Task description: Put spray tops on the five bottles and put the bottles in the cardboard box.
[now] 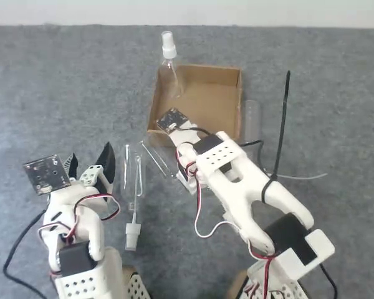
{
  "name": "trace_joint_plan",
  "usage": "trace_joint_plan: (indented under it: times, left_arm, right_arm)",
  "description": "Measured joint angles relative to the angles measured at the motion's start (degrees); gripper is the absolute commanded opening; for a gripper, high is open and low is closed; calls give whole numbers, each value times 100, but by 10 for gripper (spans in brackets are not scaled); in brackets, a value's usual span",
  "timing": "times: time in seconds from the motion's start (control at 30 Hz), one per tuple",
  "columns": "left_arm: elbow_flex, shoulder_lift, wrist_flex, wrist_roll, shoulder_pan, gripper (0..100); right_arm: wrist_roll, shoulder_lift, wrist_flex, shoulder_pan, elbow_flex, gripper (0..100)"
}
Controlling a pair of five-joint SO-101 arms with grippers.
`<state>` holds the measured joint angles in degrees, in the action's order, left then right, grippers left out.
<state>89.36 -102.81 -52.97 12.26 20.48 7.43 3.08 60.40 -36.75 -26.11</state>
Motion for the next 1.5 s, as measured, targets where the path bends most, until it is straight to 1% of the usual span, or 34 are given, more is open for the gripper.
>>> trace_joint_plan:
  times: [0.13, 0.6, 0.83, 0.93, 1.1, 1.3, 1.5]
  left_arm:
    - [0, 0, 0, 0, 0, 269]
    - [0, 0, 0, 0, 0, 269]
    - [0, 0, 0, 0, 0, 269]
    - [0, 0, 0, 0, 0, 269]
    - [0, 0, 0, 0, 0, 269]
    - [0, 0, 0, 0, 0, 269]
    - [0, 0, 0, 0, 0, 269]
  right_arm:
    - [0, -193, -53, 0, 0, 28]
    - [-9, -1837, -53, -26, 0, 28]
    - [-519, -2620, -53, -26, -9, 28]
    - [-835, -2971, -193, -26, -9, 28]
    - [-1442, -3481, -510, 185, -9, 28]
    - [-2251, -3815, -624, 659, -9, 28]
    - [-3033, -4062, -624, 1582, -44, 28]
